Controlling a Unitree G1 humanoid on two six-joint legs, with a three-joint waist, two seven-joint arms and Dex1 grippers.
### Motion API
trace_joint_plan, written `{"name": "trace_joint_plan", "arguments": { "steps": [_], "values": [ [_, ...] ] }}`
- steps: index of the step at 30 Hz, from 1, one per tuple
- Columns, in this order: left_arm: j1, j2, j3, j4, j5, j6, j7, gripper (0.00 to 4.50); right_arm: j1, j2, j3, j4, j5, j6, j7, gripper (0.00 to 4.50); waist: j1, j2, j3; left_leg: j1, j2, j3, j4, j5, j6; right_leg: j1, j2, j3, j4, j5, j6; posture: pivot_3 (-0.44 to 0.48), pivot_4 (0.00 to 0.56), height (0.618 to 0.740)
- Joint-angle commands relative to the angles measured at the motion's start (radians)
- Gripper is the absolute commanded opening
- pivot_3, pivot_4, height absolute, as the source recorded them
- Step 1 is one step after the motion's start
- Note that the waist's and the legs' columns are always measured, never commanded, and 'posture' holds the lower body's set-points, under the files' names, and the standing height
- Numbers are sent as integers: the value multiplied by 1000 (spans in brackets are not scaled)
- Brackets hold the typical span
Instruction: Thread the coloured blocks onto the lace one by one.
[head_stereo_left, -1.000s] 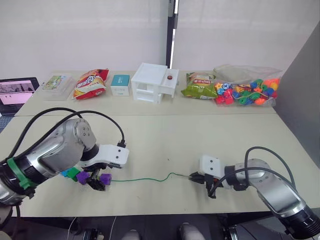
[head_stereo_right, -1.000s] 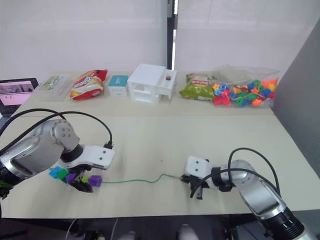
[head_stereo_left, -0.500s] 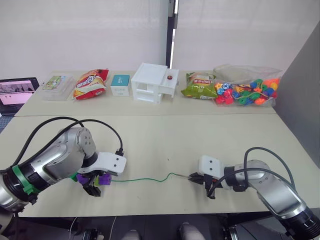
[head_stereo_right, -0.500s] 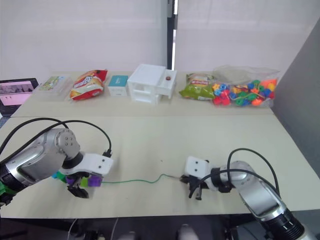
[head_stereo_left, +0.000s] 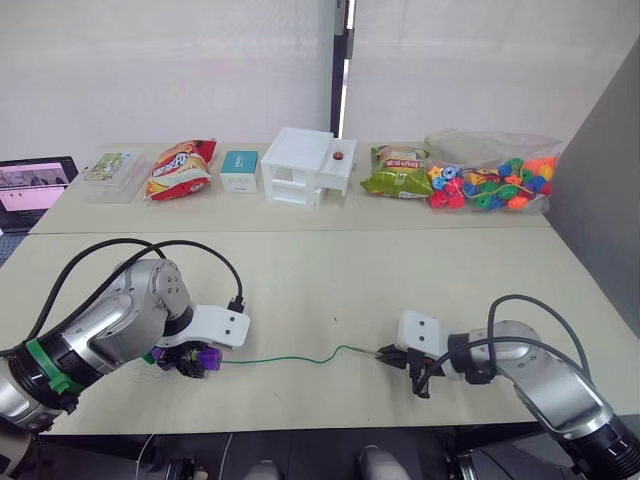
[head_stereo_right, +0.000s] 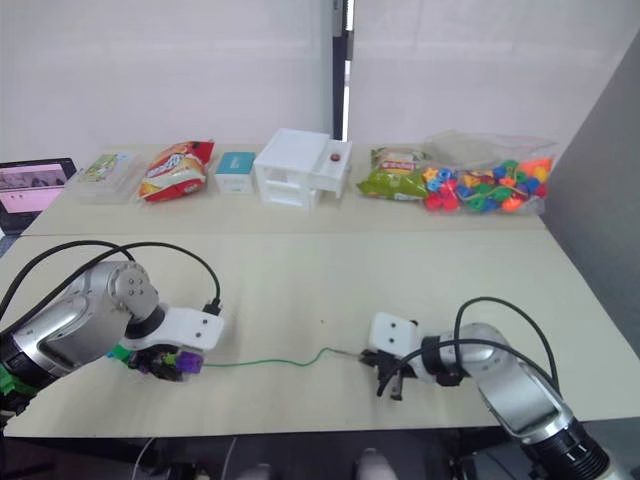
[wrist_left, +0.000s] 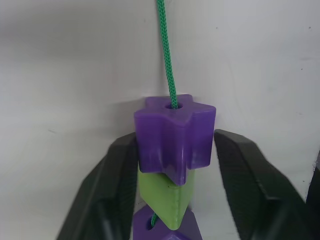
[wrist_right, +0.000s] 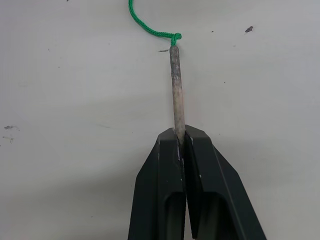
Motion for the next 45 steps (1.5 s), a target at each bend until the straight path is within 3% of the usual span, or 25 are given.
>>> {"name": "trace_joint_plan", "arguments": {
  "steps": [1, 17, 30, 45],
  "values": [
    [28, 3, 14, -2, 14, -13, -13, 1346, 6, -10, -22, -44, 16, 4, 3, 0, 0, 0, 0, 0, 0, 0, 0, 0, 0, 0, 0, 0, 0, 0, 0, 0, 150, 740],
    [82, -16, 63, 46, 43, 9, 3, 1346, 98, -141, -147, 56, 9, -84, 32, 0, 2, 1, 0, 3, 0, 1, 0, 0, 0, 2, 0, 1, 0, 0, 0, 0, 150, 740],
    [102, 41, 119, 178, 73, -153, 14, 1346, 261, -260, -294, 81, -9, -92, 22, 0, -1, 2, -1, 5, 1, 2, 0, 0, 0, 4, 1, 1, 0, -1, -1, 0, 150, 740],
    [125, 30, 161, 260, 90, -196, 62, 1346, 269, -302, -304, 133, -52, -116, 7, 0, 0, 4, -3, 6, 1, 2, 0, 0, 0, 6, 1, 1, 1, -1, -1, 0, 150, 740]
  ]
}}
